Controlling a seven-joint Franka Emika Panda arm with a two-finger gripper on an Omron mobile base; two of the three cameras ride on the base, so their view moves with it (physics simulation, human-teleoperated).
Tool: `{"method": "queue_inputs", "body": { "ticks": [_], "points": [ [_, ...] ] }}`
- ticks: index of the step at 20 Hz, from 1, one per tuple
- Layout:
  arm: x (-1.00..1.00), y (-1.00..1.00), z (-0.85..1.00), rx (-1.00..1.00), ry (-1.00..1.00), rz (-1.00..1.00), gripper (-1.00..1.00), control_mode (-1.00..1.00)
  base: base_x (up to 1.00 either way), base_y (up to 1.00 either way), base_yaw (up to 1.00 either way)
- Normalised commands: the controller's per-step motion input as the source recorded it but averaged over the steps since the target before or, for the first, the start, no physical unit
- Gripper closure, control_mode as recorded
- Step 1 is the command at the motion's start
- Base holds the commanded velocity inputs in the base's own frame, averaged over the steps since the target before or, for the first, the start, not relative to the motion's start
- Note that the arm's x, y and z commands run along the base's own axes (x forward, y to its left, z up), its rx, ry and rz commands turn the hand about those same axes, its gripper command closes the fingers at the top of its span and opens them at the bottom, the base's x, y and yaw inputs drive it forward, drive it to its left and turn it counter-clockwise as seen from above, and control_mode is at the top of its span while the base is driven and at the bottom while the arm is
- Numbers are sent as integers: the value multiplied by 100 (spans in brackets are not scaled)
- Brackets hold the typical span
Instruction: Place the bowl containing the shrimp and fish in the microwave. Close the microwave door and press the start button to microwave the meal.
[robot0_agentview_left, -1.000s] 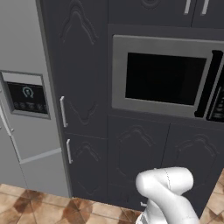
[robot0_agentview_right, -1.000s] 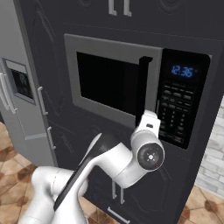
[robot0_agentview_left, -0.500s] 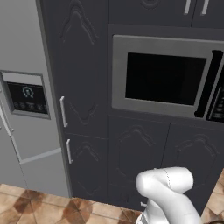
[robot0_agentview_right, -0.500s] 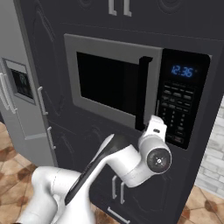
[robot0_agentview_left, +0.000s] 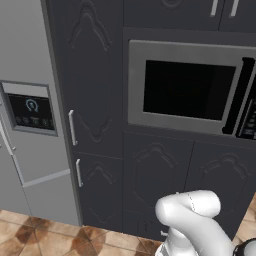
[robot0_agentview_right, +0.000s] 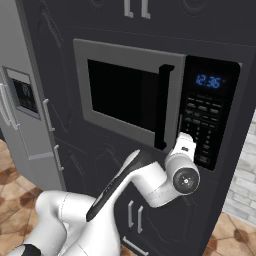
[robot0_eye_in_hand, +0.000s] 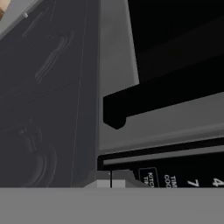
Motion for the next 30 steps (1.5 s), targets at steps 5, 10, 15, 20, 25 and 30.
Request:
{"method": "queue_inputs", "body": {
  "ticks": [5, 10, 15, 20, 25, 30],
  "points": [
    [26, -19, -5, 0, 0, -7, 100, -100, 0, 0, 0],
    [24, -2, -22, 0, 0, -3, 100, -100, 0, 0, 0],
    [26, -3, -18, 0, 0, -2, 100, -100, 0, 0, 0],
    [23, -21, 0, 0, 0, -3, 100, -100, 0, 0, 0],
    [19, -19, -9, 0, 0, -3, 100, -100, 0, 0, 0],
    [18, -8, -31, 0, 0, -2, 100, -100, 0, 0, 0]
  ]
}}
